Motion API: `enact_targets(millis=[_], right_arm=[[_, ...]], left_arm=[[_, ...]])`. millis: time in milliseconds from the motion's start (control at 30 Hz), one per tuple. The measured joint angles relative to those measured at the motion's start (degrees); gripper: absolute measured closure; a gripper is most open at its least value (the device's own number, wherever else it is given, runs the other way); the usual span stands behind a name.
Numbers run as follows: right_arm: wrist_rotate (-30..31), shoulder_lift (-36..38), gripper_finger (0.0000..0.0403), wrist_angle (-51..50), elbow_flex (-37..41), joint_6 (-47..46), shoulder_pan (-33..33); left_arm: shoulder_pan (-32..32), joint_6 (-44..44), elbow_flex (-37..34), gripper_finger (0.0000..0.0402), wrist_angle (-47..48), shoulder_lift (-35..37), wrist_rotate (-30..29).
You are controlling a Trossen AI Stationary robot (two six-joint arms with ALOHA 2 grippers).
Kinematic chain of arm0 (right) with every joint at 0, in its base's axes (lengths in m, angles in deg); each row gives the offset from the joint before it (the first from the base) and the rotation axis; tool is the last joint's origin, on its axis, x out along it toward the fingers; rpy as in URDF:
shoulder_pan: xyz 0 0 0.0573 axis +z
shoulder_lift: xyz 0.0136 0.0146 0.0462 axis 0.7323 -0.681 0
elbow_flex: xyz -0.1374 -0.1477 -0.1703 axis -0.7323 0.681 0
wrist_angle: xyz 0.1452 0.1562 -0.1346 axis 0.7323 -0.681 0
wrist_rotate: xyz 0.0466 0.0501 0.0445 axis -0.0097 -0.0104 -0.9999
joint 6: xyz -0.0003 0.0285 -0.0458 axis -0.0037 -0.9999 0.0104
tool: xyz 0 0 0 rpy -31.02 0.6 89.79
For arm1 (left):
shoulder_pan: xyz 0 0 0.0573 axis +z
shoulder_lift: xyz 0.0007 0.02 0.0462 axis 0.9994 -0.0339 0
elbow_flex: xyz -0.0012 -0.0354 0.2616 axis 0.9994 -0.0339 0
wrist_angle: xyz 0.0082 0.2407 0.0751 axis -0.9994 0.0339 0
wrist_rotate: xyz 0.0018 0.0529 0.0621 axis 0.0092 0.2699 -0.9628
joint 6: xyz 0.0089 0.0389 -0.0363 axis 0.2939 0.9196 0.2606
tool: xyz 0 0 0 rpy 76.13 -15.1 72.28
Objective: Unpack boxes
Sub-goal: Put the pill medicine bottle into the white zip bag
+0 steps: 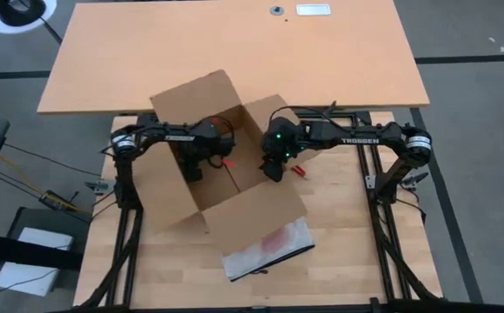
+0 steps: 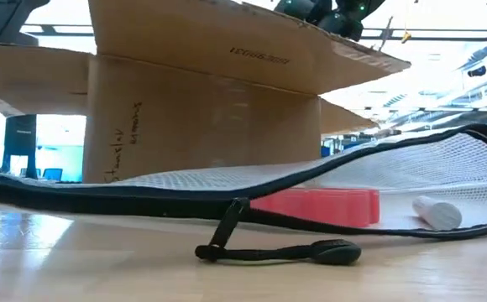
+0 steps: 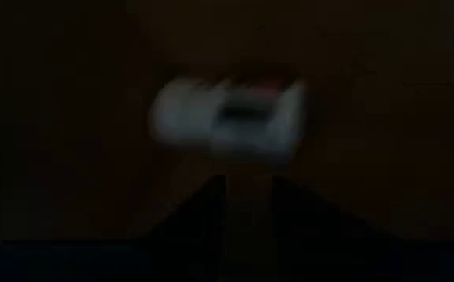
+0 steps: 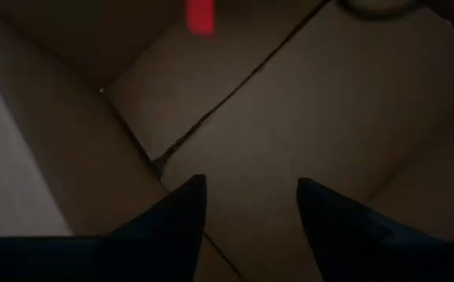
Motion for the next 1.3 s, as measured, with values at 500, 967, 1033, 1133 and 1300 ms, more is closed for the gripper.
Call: enact_targets(millis=[500,967,1033,1133,1300], right_arm=[[0.3,-0.1,0.0200,0.3,0.2,-1.1,0.5],[0.0,-0.1,0.0202,0.7,0.2,-1.6,0.5],[0.0,-0.1,0.0202,0.8,0.2,-1.6,0.5],[0.0,-0.1,0.0204,0.8,0.2,-1.6,0.6],[0.0,-0.1,0.0202,0.9,0.2,-2.9,0.6]], left_arm=[[-1.3,1.3,7.4,0.0283,-16.3,3.0,5.8],[-0.4,-4.9,11.3,0.0267,-11.5,8.8,5.6],[-0.4,-5.1,10.0,0.0253,-11.5,8.8,5.4],[-1.0,-5.1,7.6,0.0234,-12.3,8.8,3.9],[-3.5,-7.0,2.8,0.0230,-15.6,8.8,-2.6]])
